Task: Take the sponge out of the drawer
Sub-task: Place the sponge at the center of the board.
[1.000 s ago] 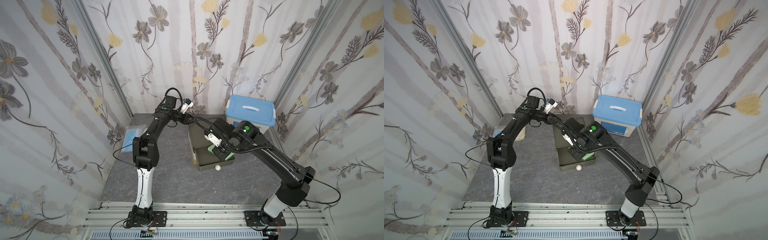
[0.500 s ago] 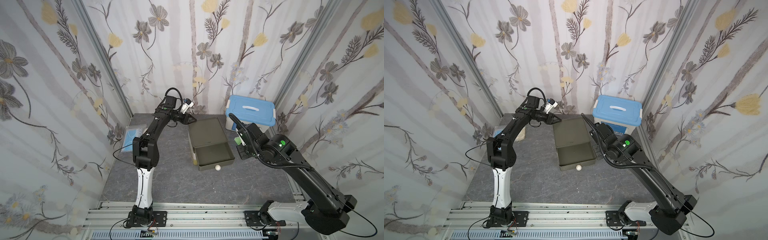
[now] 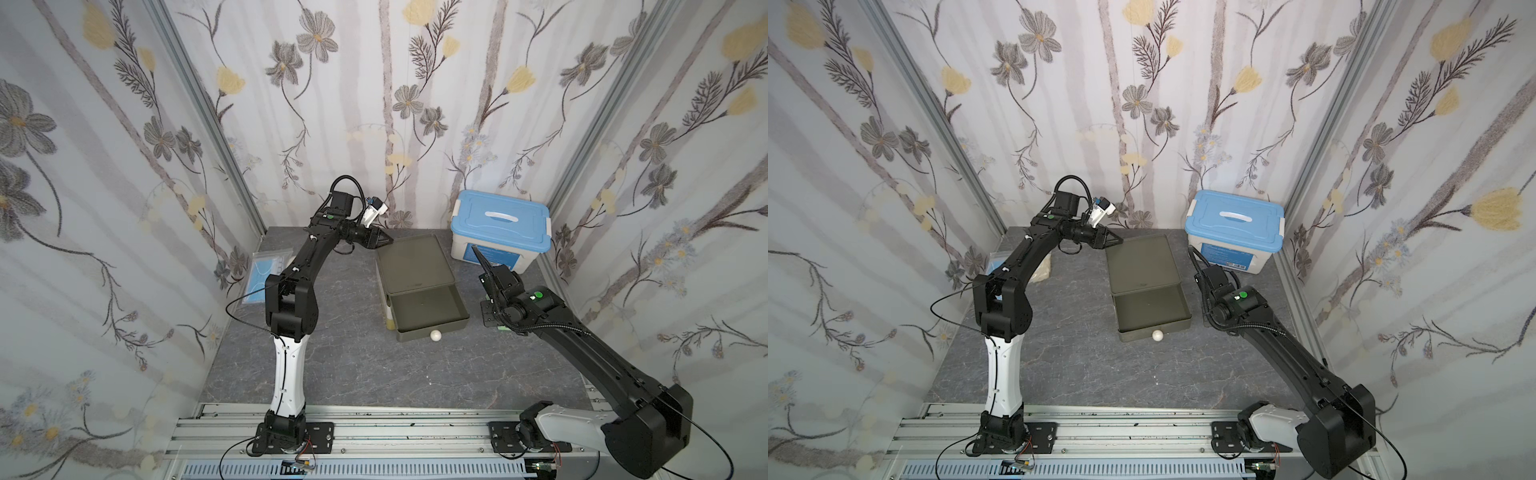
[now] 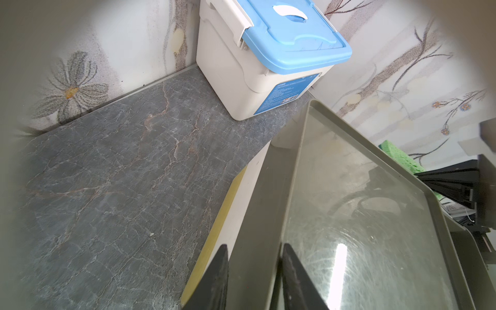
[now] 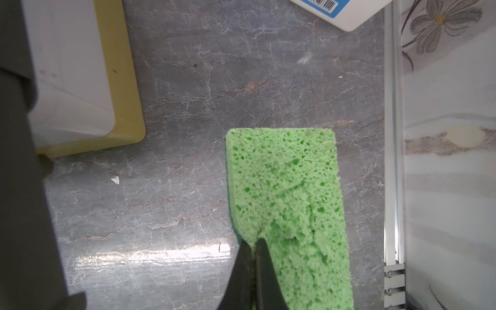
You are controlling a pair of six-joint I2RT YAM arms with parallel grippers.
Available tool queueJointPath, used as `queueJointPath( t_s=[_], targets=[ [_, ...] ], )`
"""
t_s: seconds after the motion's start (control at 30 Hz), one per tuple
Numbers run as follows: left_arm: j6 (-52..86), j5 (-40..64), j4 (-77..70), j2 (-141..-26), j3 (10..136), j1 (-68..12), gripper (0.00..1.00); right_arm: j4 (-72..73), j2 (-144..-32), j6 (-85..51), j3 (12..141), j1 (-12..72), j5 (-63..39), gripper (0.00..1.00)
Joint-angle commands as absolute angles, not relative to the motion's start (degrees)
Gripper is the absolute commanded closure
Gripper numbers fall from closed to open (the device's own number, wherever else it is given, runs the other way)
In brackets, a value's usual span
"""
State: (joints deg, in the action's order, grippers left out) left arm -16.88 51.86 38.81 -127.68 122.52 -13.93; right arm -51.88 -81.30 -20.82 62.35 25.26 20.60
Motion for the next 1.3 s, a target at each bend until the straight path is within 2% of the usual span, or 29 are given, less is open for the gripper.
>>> queueJointPath(
  t_s=[0.0,0.4,1.1,1.2,1.27],
  targets=[
    [-19.7,47.0,44.6,-127.8,122.4,-14.0,0.65,-44.1,-83.7,-19.4,61.3,23.2,16.7,0.94],
    [-20.5,46.9,45.4,-127.2,122.5,-13.8,0.66,-41.4,-97.8,-16.6,63.1,20.7,10.1,0.92],
    [-20.8,47.4,45.4,-126.3,121.8,-13.9,0.66,-44.1,-107.3,-12.4,66.3,17.6,11.2,0.91],
    [-20.9,47.4,45.6,-126.3,121.8,-13.9,0.66,-44.9,-107.7,-12.1,66.9,17.6,11.0,0.87],
    [-20.9,47.4,45.5,-126.3,121.8,-13.8,0.66,-45.1,-107.4,-12.0,67.1,17.7,10.5,0.79]
  ],
)
